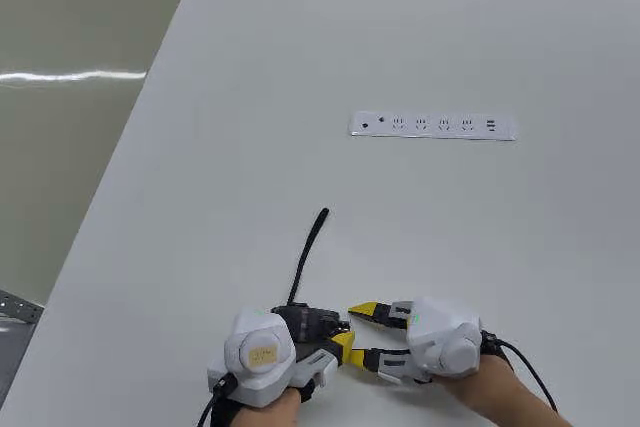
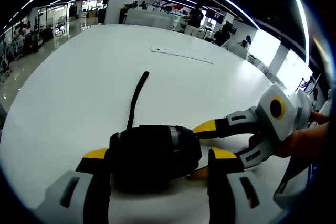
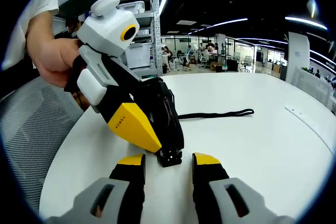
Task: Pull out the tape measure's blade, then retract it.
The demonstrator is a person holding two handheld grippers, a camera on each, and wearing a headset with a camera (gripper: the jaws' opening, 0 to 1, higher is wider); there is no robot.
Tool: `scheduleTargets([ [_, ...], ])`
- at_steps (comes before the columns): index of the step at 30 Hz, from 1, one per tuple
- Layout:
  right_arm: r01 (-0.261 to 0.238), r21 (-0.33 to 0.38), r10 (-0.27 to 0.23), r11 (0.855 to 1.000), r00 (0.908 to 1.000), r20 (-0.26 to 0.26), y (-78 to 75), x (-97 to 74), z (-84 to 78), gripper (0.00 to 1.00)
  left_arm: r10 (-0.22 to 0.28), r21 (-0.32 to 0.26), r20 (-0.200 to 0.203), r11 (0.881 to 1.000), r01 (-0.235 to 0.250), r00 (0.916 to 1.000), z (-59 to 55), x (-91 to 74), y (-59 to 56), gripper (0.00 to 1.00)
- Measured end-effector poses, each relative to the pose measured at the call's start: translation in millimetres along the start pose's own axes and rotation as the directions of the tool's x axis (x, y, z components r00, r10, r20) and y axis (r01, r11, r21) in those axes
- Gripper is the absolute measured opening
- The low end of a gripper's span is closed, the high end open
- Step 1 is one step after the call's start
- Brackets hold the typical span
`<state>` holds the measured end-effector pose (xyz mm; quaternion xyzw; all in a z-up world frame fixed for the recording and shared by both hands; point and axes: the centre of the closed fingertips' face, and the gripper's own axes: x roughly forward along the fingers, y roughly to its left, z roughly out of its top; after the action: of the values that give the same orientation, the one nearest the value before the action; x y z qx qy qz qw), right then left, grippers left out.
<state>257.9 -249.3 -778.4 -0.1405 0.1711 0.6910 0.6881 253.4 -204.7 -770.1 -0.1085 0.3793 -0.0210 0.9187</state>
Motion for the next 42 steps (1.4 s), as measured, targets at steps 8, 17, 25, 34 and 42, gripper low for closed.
scheduleTargets([
  [8,0.016,0.005,-0.016,1.000,0.9999,0.003,-1.6,-2.9,1.9,0.37,-0.022,0.023,-0.007,0.999,0.022,0.9997,-1.6,-0.7,-1.6,0.72],
  [17,0.040,0.012,-0.040,0.999,0.9992,0.007,-1.8,-12.7,7.0,0.37,-0.042,0.053,-0.006,0.998,0.042,0.9991,-1.5,-3.2,-3.2,0.73],
  [25,0.072,0.034,-0.072,0.997,0.9972,0.017,-1.6,-23.9,8.2,0.37,-0.067,0.062,-0.002,0.996,0.067,0.9978,1.6,-4.2,0.0,0.74],
  [34,0.092,0.057,-0.094,0.994,0.9954,0.018,3.9,-33.0,7.5,0.38,-0.102,0.086,-0.003,0.991,0.102,0.9948,2.5,-9.7,2.0,0.74],
  [42,0.119,0.078,-0.121,0.990,0.9925,0.019,4.8,-42.3,5.5,0.39,-0.128,0.101,0.013,0.987,0.126,0.9916,6.0,-13.4,5.3,0.74],
])
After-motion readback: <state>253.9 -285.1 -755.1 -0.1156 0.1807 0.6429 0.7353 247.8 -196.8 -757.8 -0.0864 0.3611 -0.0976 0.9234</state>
